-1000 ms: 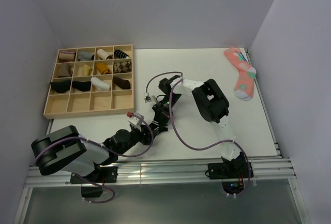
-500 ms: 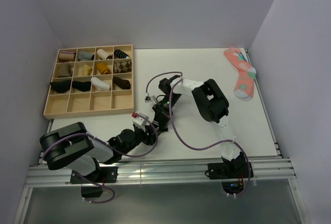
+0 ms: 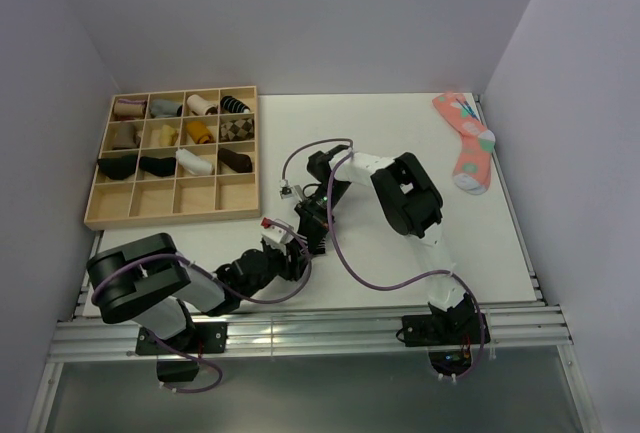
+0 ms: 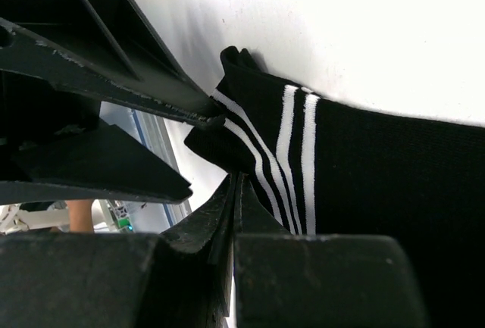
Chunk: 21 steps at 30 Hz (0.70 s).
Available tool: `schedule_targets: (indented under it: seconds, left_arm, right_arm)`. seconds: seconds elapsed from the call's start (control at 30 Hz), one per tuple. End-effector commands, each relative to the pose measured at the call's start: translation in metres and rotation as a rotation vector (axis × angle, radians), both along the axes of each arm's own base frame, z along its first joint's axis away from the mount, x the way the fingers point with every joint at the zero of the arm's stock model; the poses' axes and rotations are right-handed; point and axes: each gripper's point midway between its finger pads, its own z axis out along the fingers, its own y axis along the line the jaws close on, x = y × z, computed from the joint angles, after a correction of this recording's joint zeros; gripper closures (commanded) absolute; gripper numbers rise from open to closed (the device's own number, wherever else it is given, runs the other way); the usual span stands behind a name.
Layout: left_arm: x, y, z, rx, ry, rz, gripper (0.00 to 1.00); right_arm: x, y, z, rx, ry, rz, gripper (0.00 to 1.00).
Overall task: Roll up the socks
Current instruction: Roll the sock at the center of the board.
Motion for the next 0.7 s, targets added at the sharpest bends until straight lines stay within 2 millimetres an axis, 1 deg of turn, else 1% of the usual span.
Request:
schedule_targets:
  seconds: [0.0,0.3,0.67]
  left_arm:
    - [0.005,-0.005,0.007,-0.01,-0.028,0.011,0.44]
    - [0.005,-0.005,0.001,0.011,-0.019,0.019,0.44]
    - [0.005,-0.005,-0.004,0.025,-0.008,0.023,0.45]
  right_arm:
    - [0.008,0.005,0.027,0.058,-0.035,-0.006,1.0]
    - [0.009,0.006,0.03,0.064,-0.037,-0.011,1.0]
    - [0.016,0.005,0.035,0.071,-0.05,-0.029,1.0]
